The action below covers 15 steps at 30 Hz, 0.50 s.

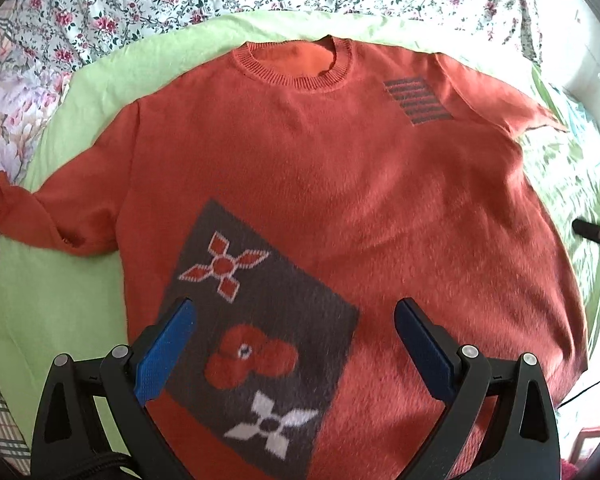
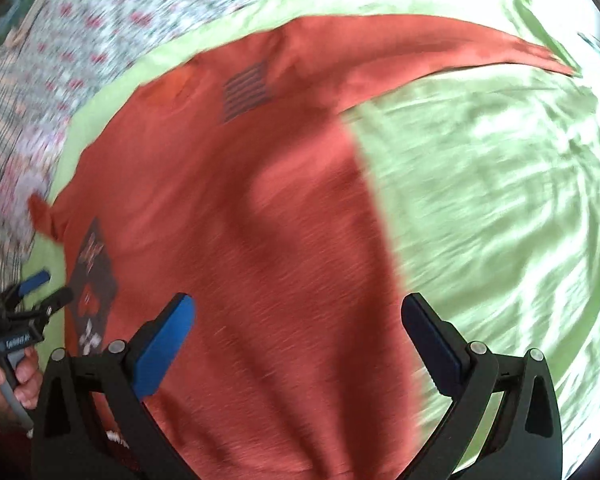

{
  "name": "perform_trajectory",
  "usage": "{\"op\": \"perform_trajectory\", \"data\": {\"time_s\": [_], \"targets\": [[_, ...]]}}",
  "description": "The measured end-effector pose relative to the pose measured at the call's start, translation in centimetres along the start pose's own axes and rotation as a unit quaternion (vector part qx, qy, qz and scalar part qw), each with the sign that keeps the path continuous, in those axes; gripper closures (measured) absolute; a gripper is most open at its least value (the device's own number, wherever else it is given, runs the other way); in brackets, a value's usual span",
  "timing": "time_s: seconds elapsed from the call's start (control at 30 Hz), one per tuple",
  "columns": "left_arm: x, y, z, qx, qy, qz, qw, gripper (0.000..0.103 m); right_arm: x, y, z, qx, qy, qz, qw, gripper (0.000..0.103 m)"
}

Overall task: Fold small clothes
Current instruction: 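Grasp the sweater sleeve cuff with the right gripper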

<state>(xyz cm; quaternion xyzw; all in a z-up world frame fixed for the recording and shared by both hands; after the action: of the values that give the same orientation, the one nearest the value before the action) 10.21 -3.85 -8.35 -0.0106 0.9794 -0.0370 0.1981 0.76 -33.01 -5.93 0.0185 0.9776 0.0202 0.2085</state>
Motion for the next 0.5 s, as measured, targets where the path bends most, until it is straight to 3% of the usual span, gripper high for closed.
{"op": "perform_trajectory", "data": {"time_s": [0.17,0.23,0.3,0.37,0.5], "targets": [[-1.5,-1.4,1.1,0.0,0.007,-0.006,1.0,0.003,-3.1,-8.9,-1.4,0.03,-0.04,0.07,0.996,0.002],[-1.9,-2.1,1.7,-0.002,0.013,-0.007,0.9999,0.003,-4.5,-12.4,-1.9,0.039,-0.057,0.099,0.993,0.008],[-2.3,-2.8,2.3,-0.004,0.019,-0.006,0.9998,0.003,-6.2,-16.8,-2.4,0.047,-0.077,0.131,0.987,0.022],[-2.6,-3.3,2.8,-0.007,0.024,-0.005,0.9997,0.003,-7.6,-20.9,-2.5,0.06,-0.087,0.165,0.981,0.03],[-3.2,-4.4,4.2,-0.016,0.037,-0.006,0.9992,0.003,-9.9,-28.8,-1.7,0.057,-0.109,0.259,0.958,0.041]]}}
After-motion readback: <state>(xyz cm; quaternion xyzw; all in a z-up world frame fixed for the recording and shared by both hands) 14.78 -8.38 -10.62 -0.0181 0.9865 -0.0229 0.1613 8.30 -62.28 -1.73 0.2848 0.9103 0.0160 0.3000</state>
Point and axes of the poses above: each gripper's, at about its wrist camera, not at the fingertips, and z roughly the way its jaws point, y to its left, x to its underside, the point moved 7 cm from there along z, roughly the way its jaws point, and after that the axes turned 15 degrees about -z, right-handed, at the moved point
